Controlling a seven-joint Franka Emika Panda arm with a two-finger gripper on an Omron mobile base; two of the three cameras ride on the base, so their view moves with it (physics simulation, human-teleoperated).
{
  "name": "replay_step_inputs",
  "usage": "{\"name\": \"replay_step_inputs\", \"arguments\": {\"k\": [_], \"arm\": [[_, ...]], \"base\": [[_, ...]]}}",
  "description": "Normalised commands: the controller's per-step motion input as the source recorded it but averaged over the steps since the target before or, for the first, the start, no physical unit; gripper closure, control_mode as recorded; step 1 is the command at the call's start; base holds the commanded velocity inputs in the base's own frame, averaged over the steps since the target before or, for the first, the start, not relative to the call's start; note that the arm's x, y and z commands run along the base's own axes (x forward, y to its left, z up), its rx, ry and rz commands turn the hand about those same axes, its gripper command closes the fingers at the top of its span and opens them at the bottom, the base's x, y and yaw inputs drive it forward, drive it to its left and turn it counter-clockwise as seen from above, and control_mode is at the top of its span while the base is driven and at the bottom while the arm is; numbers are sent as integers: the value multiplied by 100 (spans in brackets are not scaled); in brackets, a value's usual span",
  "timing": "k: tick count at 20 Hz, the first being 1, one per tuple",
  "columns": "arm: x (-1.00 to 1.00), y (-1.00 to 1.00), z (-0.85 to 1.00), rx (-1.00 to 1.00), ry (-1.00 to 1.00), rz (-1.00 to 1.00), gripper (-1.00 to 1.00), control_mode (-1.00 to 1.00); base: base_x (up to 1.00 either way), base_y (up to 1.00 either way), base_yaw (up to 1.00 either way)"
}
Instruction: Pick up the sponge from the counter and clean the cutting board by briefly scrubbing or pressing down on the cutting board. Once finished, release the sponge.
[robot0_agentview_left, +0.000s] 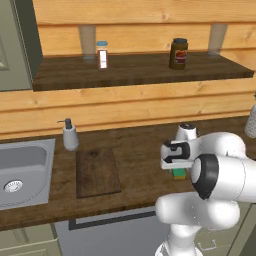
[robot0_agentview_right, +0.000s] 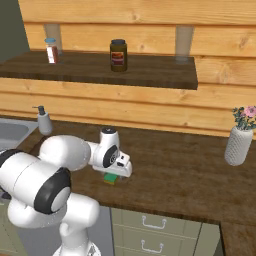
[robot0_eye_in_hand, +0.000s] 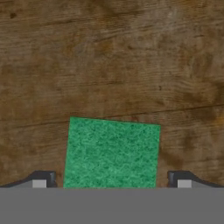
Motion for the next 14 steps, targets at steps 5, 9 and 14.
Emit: {"name": "replay_step_inputs", "arguments": {"k": [5, 9, 14], "arm": [[20, 0, -16, 0, 0, 0, -100, -100], [3, 0, -16, 0, 0, 0, 100, -100], [0, 0, -20, 0, 0, 0, 100, -100]], "base": [[0, 0, 0], [0, 0, 0], [0, 0, 0]]}}
